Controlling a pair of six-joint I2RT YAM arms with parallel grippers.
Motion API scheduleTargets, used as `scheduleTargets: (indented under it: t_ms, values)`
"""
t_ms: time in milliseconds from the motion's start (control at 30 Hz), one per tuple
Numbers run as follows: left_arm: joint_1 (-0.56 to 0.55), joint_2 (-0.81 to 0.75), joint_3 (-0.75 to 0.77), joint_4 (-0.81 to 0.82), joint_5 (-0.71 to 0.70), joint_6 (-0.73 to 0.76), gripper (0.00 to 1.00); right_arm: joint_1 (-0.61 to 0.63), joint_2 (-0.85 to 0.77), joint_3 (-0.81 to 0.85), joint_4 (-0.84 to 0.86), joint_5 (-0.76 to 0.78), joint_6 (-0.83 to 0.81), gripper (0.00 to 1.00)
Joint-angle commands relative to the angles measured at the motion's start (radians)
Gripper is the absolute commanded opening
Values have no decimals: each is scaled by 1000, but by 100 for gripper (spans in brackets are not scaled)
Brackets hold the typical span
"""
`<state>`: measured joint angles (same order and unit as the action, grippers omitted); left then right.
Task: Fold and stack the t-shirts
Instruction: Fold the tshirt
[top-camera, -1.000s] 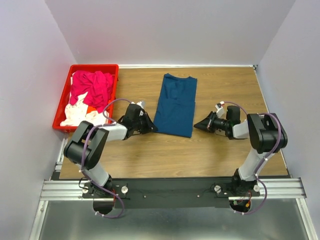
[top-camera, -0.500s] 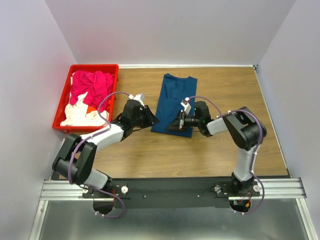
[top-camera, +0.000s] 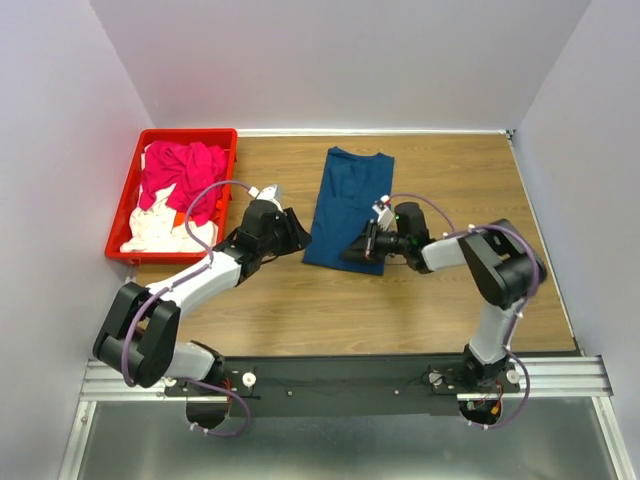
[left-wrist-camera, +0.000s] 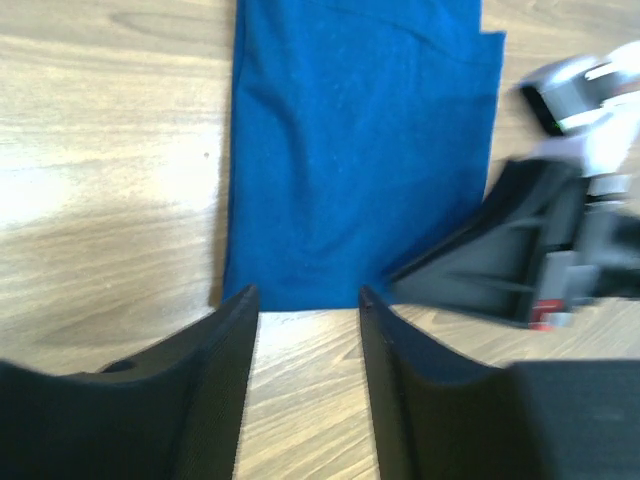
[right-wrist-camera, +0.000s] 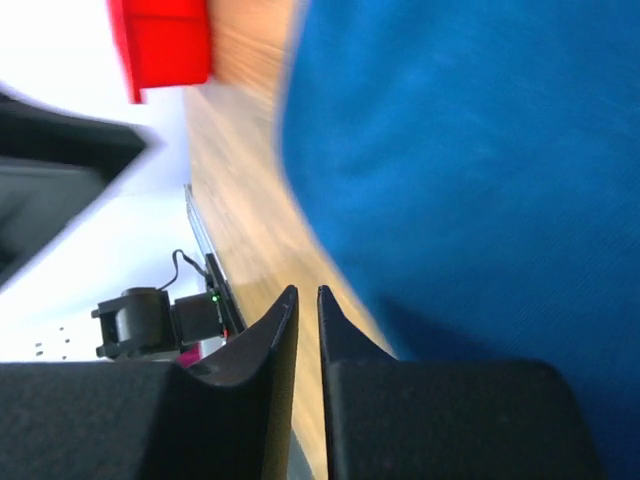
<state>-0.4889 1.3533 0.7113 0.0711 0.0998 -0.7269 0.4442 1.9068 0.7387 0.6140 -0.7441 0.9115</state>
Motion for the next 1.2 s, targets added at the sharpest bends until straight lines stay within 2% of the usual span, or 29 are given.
scheduleTargets:
  t_ms: [0,67,233,333,433,800,1167]
  values:
    - [-17,39,31,-51,-25,33,60,-27,-149,45,-331,90,-172,24]
    - [-23,59,46,-92,-34,49,66,-25,-216,68,-474,194,-274,28]
    - [-45,69,94,-183,-135,89,81,-15,-357,64,-799,437,-344,43]
    - [-60,76,118,-246,-198,118,84,25,-411,65,-922,696,-356,51]
    - [-71,78,132,-269,-229,144,85,63,-407,79,-993,808,-359,54]
    - [-92,76,142,-281,-226,181,85,142,-279,172,-1011,870,-339,53]
    - [-103,92,148,-277,-227,192,85,165,-269,191,-1033,904,-330,53]
